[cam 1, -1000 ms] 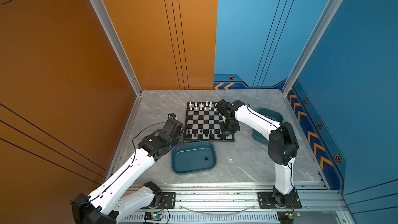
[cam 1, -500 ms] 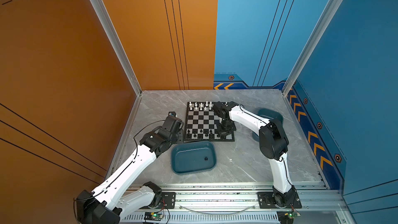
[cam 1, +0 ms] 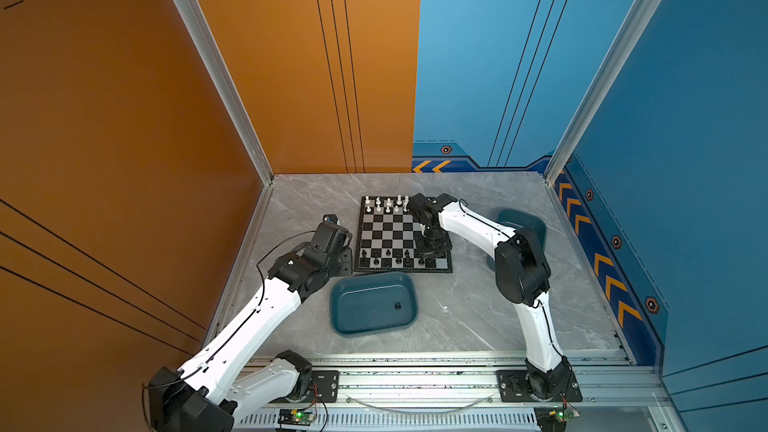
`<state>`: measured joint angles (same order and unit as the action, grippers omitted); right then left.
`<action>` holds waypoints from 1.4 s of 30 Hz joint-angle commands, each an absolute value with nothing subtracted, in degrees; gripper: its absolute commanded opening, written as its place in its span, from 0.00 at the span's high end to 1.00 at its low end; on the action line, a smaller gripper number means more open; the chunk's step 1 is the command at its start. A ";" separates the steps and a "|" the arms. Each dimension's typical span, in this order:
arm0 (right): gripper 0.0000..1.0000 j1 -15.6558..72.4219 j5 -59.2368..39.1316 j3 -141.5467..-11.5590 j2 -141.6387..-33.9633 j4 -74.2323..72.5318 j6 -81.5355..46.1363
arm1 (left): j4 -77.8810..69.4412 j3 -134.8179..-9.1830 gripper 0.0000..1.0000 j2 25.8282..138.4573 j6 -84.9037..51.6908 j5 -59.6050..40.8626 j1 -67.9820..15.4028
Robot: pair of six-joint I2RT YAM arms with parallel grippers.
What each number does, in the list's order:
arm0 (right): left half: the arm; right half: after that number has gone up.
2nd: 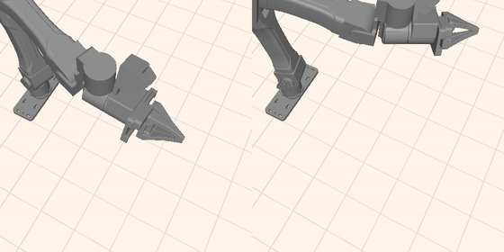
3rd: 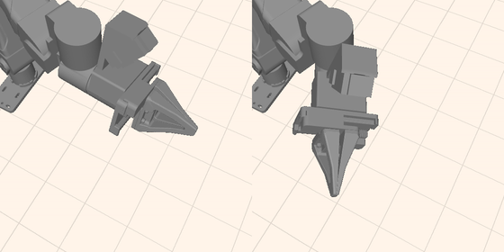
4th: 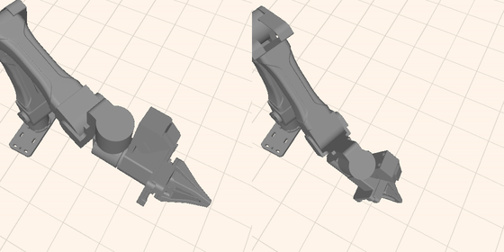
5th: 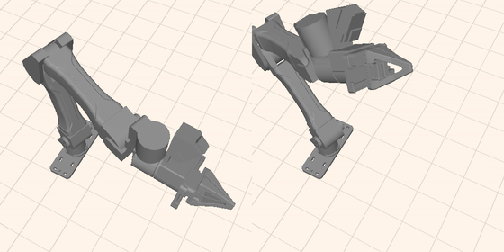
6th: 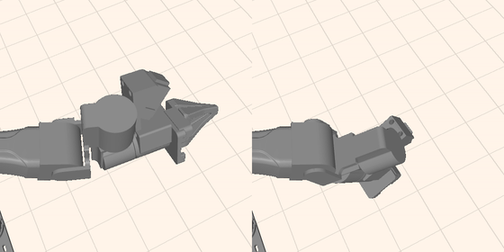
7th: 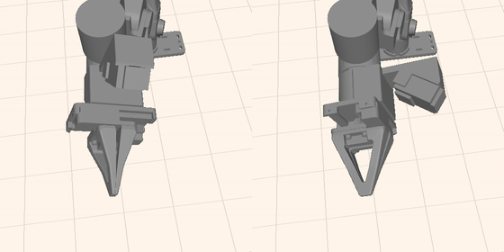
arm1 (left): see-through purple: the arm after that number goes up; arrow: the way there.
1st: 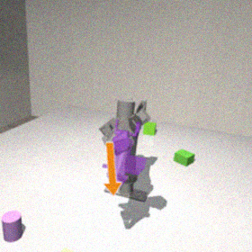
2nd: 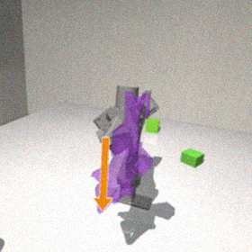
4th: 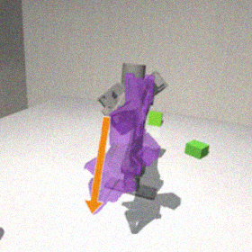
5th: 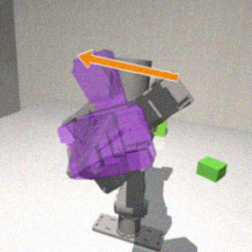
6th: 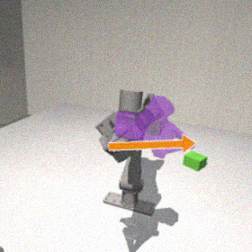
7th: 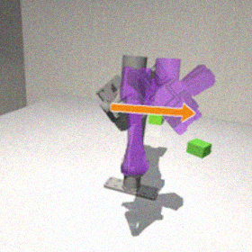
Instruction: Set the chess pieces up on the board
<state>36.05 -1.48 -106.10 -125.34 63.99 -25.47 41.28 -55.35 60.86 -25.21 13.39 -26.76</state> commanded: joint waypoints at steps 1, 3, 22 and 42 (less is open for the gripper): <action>0.90 36.62 -2.07 -105.61 -124.90 65.82 -25.66 | 40.79 -56.48 0.56 61.00 -24.27 12.13 -26.17; 0.90 36.78 -2.08 -105.34 -124.57 65.83 -25.82 | 40.69 -56.41 0.56 60.99 -24.34 11.95 -26.08; 0.80 37.21 -1.24 -101.67 -122.61 65.66 -26.10 | 40.35 -54.42 0.57 58.59 -25.19 11.80 -25.92; 0.58 39.35 -0.98 -106.10 -115.10 68.57 -27.31 | 42.30 -53.19 0.57 54.57 -26.05 13.66 -25.72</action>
